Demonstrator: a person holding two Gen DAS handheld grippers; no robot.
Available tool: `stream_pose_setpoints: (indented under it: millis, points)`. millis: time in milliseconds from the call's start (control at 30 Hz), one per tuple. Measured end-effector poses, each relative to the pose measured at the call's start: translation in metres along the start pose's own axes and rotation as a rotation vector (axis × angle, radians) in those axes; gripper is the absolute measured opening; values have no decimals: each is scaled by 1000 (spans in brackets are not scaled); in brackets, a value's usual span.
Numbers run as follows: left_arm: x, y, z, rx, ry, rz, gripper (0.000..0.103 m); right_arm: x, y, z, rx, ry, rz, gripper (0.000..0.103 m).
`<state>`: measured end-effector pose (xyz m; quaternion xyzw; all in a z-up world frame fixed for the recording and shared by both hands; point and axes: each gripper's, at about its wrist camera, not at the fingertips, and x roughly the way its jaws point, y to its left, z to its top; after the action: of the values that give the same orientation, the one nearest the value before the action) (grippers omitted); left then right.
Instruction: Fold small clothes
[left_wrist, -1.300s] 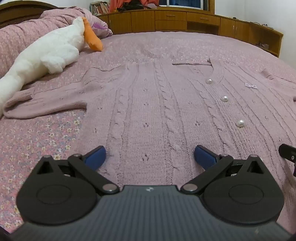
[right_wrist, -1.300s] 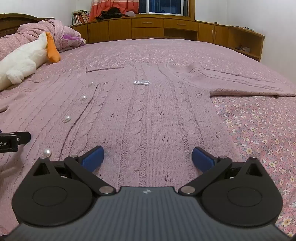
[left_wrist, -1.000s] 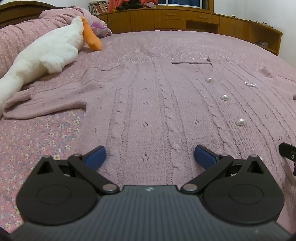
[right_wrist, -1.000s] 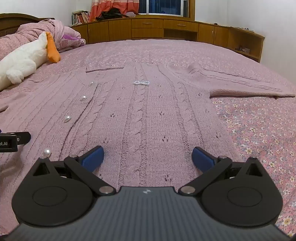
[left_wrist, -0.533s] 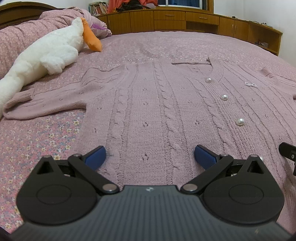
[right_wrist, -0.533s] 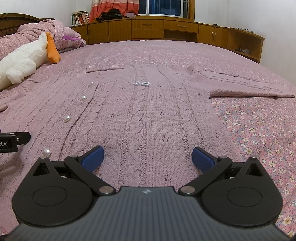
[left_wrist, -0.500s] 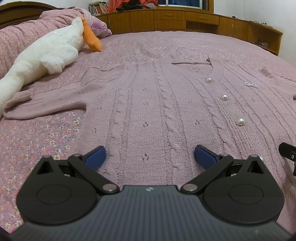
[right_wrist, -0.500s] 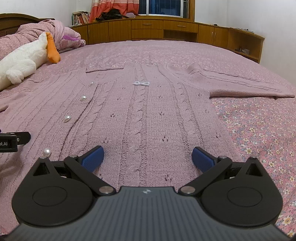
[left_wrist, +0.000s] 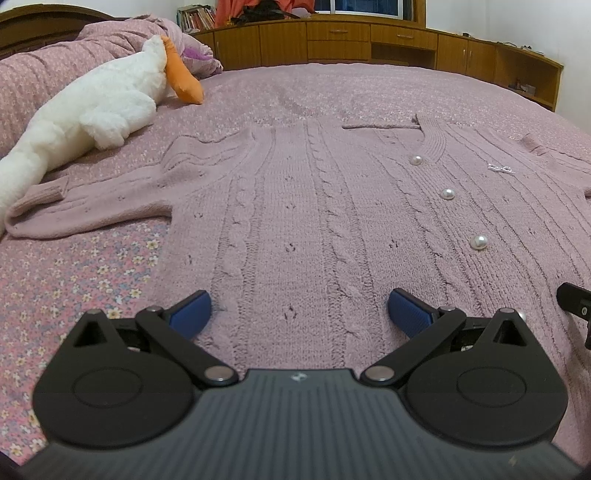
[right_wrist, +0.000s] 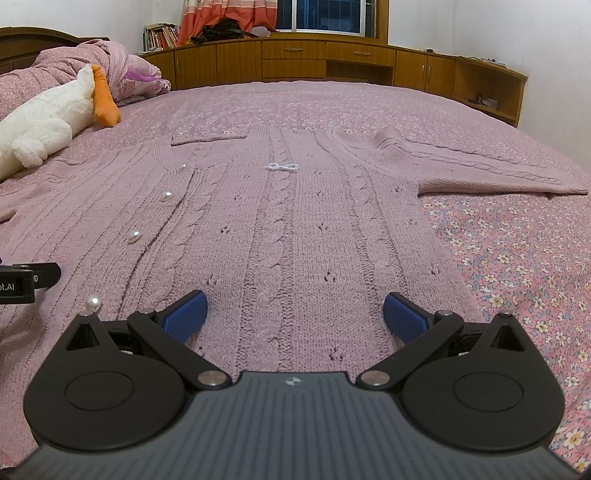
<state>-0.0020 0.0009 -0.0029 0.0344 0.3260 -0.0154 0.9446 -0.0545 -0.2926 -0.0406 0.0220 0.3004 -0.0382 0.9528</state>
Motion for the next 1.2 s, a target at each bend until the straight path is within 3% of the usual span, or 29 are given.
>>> stream_pose_setpoints:
  millis: [1200]
  points:
    - [-2,0,2,-4,13,4,103,1,0,1,6,3,4,103]
